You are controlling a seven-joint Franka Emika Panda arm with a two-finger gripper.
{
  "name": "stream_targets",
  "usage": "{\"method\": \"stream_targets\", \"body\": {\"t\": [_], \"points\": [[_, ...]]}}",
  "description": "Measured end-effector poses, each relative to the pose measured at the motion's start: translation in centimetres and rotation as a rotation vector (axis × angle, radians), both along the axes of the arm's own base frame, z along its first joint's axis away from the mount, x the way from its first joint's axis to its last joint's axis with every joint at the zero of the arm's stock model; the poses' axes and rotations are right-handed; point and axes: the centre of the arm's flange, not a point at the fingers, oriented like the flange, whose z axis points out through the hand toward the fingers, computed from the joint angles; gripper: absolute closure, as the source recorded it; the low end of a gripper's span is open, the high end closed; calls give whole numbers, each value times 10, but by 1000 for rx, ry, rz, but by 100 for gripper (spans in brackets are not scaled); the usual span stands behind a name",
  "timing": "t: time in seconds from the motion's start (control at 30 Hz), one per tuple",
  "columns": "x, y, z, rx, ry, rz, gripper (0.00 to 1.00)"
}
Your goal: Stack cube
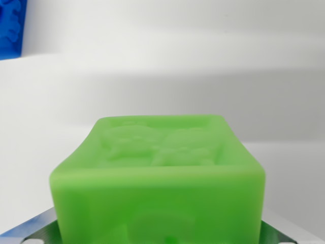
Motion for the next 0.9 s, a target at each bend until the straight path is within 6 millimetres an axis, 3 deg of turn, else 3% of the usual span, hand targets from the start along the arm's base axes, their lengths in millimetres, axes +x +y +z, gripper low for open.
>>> {"method": "stream_targets", "body": {"t": [0.9], "points": [[24, 38, 31, 1, 0, -55, 100]]}}
